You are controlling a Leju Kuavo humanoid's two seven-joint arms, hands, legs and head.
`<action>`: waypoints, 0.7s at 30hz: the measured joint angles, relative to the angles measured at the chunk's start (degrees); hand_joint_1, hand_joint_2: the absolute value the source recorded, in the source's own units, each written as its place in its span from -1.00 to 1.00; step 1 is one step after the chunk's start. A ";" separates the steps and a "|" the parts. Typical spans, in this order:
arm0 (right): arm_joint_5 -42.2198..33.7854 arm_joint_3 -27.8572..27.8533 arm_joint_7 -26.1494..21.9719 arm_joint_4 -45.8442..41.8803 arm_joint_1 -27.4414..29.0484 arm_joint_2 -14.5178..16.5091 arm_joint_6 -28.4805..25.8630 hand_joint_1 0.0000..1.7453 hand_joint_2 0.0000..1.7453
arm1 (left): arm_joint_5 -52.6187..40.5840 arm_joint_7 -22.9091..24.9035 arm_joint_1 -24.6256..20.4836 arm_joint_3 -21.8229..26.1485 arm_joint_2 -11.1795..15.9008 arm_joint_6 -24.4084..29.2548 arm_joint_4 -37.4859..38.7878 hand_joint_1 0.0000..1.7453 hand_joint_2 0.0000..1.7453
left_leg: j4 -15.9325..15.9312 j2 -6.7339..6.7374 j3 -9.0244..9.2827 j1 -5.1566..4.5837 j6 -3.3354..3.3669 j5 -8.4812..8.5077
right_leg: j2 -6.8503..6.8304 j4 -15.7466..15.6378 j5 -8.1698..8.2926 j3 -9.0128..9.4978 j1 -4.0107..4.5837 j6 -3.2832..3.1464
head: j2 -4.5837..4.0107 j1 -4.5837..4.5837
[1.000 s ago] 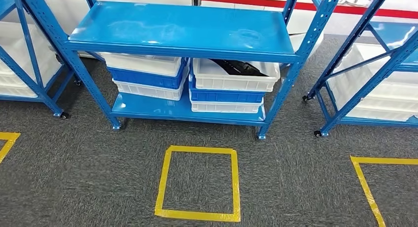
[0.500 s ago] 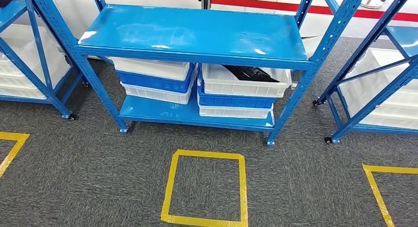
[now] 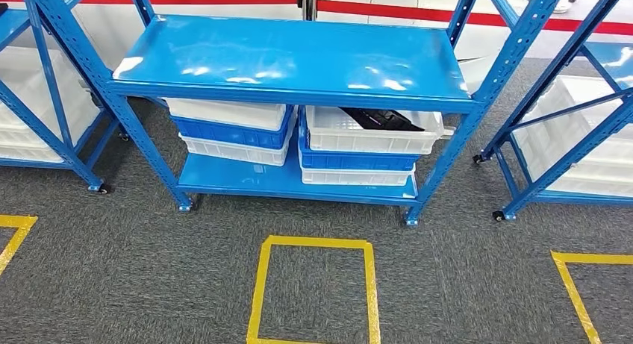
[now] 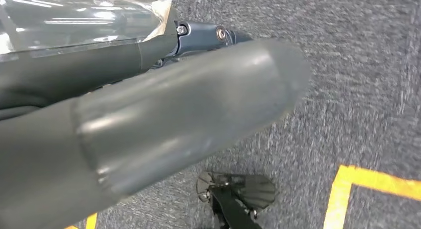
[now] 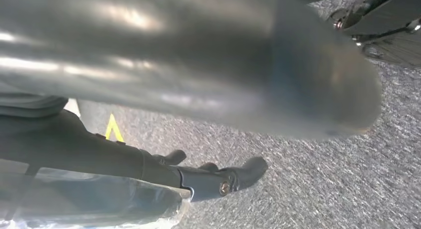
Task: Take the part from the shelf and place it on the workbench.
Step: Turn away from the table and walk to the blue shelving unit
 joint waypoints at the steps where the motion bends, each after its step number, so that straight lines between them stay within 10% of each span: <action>1: 0.01 0.00 0.01 -0.01 -0.03 -0.03 -0.02 -1.00 -1.00 | 0.00 -0.01 0.00 0.01 0.01 0.01 0.00 -1.00 -1.00 | -0.36 0.03 0.46 0.01 0.47 0.10 | -0.07 0.82 -0.49 -0.15 0.01 0.22 | 0.00 0.05; 5: -0.02 0.00 0.01 -0.01 -0.08 -0.03 -0.07 -1.00 -1.00 | -0.02 -0.03 -0.06 0.00 0.02 0.00 -0.02 -1.00 -1.00 | -1.07 0.21 1.59 0.01 1.68 -0.14 | -0.21 14.29 -5.14 -7.92 -0.22 0.20 | 0.00 0.35; 7: -0.03 0.00 -0.01 -0.01 0.12 -0.02 -0.09 -1.00 -1.00 | -0.11 -0.03 -0.01 -0.01 0.01 -0.02 -0.02 -1.00 -1.00 | -1.07 0.02 2.19 -0.01 1.75 -0.75 | -0.23 17.27 -4.68 -10.92 -0.28 0.96 | 0.00 0.42; 11: -0.08 0.00 -0.01 -0.01 0.33 -0.13 -0.14 -1.00 -1.00 | -0.25 -0.02 0.03 0.01 0.01 -0.04 -0.02 -1.00 -1.00 | -1.05 -0.37 3.92 -0.04 0.68 -2.38 | -0.89 3.37 3.17 -6.22 -0.50 2.28 | 0.00 0.70; 16: -0.18 0.00 -0.05 -0.01 0.15 -0.11 -0.15 -1.00 -1.00 | -0.24 -0.01 -0.06 -0.01 0.02 -0.07 -0.02 -1.00 -1.00 | -1.53 -0.19 4.94 -0.19 -0.60 -3.39 | -0.84 1.10 4.09 -4.86 -0.29 -0.15 | 0.00 0.53; 21: -0.25 0.00 -0.15 -0.01 0.13 -0.03 -0.18 -1.00 -1.00 | 0.02 0.65 -0.17 0.01 0.03 -0.18 -0.02 -1.00 -1.00 | -2.27 0.24 6.35 0.07 2.19 -3.71 | -0.55 0.82 3.75 -3.86 0.04 -1.14 | 0.00 0.34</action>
